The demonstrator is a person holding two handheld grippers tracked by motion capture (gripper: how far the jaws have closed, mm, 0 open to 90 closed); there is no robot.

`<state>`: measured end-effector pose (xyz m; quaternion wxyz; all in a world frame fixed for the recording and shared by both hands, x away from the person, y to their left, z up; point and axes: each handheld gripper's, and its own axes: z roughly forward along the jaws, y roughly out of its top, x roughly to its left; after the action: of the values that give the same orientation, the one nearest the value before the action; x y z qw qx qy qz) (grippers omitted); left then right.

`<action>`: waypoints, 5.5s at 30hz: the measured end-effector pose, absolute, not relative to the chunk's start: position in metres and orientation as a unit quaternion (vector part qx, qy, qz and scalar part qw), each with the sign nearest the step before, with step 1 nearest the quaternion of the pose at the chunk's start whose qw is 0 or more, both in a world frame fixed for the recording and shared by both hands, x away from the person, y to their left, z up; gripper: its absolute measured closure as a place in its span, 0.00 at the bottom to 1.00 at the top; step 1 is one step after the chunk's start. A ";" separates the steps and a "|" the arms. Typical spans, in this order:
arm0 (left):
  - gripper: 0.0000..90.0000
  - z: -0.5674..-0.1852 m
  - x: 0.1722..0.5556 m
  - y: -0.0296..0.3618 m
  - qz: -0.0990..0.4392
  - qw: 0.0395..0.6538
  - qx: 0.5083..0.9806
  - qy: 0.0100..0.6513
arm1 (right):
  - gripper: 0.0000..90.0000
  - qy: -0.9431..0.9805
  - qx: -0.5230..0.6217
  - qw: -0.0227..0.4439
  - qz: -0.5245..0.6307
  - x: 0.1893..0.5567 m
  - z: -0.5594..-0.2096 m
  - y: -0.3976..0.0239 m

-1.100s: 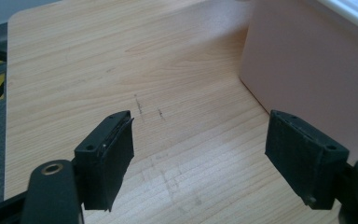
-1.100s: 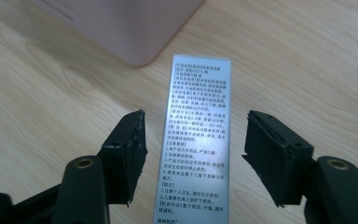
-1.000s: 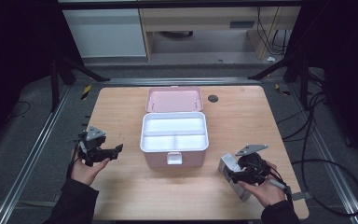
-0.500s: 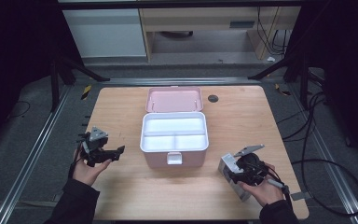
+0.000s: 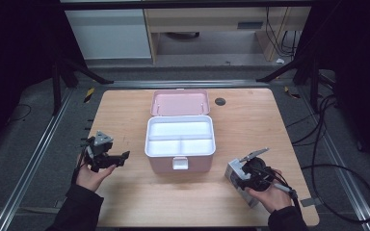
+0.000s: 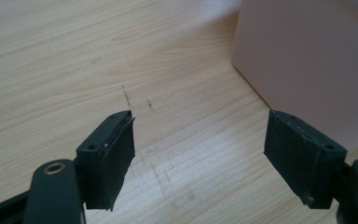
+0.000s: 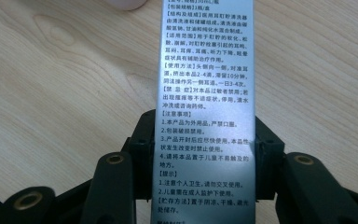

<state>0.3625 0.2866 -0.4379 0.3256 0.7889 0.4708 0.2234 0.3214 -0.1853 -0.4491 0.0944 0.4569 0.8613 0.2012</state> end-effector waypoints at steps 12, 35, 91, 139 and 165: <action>0.27 -0.437 0.363 0.285 0.225 0.327 0.789 0.470 | 0.61 0.827 0.500 0.152 0.205 0.338 -0.442 -0.221; 0.32 -0.427 0.361 0.282 0.229 0.348 0.782 0.463 | 0.38 0.801 0.515 0.218 0.214 0.343 -0.437 -0.241; 0.59 -0.420 0.387 0.210 0.181 0.370 0.819 0.400 | 0.58 0.813 0.408 0.172 0.378 0.385 -0.418 -0.116; 0.73 -0.378 0.451 0.180 0.084 0.219 0.967 0.103 | 0.71 0.959 0.089 0.090 0.255 0.449 -0.364 -0.092; 0.92 -0.384 0.469 0.180 0.047 0.190 0.978 0.078 | 0.93 0.978 0.079 0.036 0.188 0.473 -0.386 -0.084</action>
<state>0.4687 0.1795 -0.3838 0.1898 0.9776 0.0783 0.0467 0.4733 -0.0839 -0.3863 0.0361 0.0789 0.9783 0.1882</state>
